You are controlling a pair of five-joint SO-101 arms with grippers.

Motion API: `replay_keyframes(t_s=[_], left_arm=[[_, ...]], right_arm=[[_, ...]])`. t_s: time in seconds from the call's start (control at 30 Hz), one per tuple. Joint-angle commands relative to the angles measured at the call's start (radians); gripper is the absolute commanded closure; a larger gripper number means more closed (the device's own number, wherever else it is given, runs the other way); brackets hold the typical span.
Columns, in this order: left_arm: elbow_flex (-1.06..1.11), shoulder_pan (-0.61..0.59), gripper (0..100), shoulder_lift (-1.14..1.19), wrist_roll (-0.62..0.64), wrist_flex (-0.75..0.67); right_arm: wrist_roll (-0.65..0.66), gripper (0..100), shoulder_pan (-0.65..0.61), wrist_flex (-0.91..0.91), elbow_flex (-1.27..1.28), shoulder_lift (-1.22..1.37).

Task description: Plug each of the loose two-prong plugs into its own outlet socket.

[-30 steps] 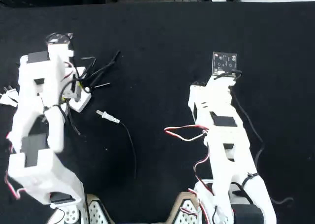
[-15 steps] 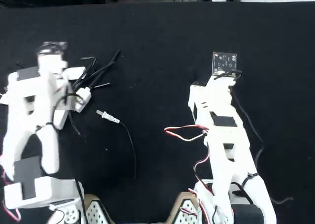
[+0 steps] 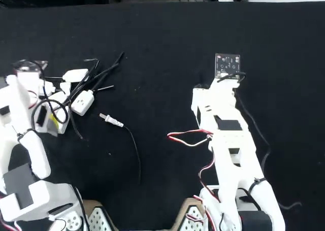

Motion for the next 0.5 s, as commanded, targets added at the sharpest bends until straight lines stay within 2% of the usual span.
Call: replay_keyframes(t_s=[0.0,0.2,0.37,0.47], left_arm=[[0.042,0.073,80,-0.043,0.023,-0.069],[0.159,0.142,80,-0.034,0.135,-0.281],[0.226,0.229,80,-0.034,0.189,-0.387],[0.246,0.226,80,-0.034,0.19,-0.457]], right_arm=[[-0.003,94.9,-0.02,-0.018,-0.021,0.004],[-0.003,94.9,-0.02,-0.018,-0.019,0.004],[-0.003,94.9,-0.018,-0.018,-0.019,0.004],[-0.003,94.9,-0.018,-0.018,-0.019,0.004]])
